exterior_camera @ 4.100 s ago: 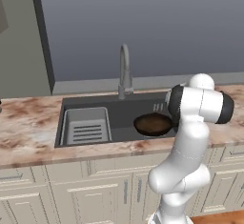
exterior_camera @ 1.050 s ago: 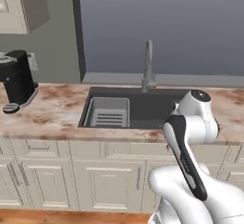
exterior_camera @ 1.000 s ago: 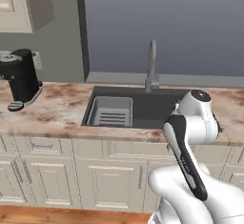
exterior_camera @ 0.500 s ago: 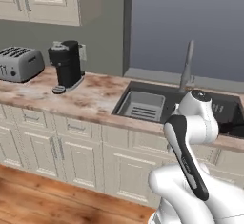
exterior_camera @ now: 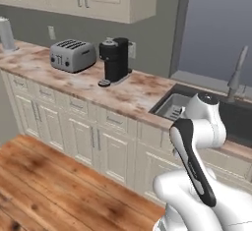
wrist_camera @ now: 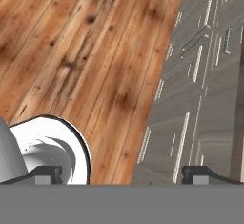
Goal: Move the pot and pan from the stove into the sink.
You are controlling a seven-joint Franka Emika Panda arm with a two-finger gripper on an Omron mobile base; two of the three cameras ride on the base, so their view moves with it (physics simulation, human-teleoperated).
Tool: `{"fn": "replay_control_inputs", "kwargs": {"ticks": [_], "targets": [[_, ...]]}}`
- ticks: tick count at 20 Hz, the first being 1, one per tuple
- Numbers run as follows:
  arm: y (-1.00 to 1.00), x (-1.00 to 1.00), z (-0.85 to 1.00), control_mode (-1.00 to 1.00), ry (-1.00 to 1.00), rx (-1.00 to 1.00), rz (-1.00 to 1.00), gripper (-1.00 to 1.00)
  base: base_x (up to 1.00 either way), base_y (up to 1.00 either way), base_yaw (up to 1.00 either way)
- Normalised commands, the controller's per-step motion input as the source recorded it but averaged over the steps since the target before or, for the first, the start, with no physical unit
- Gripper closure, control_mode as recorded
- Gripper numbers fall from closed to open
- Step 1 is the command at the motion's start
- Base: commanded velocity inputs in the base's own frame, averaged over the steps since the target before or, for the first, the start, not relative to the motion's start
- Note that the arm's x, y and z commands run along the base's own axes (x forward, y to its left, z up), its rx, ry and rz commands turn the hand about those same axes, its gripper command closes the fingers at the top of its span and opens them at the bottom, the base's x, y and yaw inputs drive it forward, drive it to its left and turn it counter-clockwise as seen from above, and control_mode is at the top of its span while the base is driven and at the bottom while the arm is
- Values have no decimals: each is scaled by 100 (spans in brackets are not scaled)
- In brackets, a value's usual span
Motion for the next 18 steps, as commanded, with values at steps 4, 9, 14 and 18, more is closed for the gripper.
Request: {"fn": "replay_control_inputs", "kwargs": {"ticks": [4, 9, 14, 18], "targets": [[0, 0, 0, 100, 0, 0, 0, -100, -12, 0, 50], [0, 0, 0, 100, 0, 0, 0, -100, -11, 0, 50], [0, 0, 0, 100, 0, 0, 0, -100, -11, 0, 50], [0, 0, 0, 100, 0, 0, 0, -100, -11, 0, 50]]}}
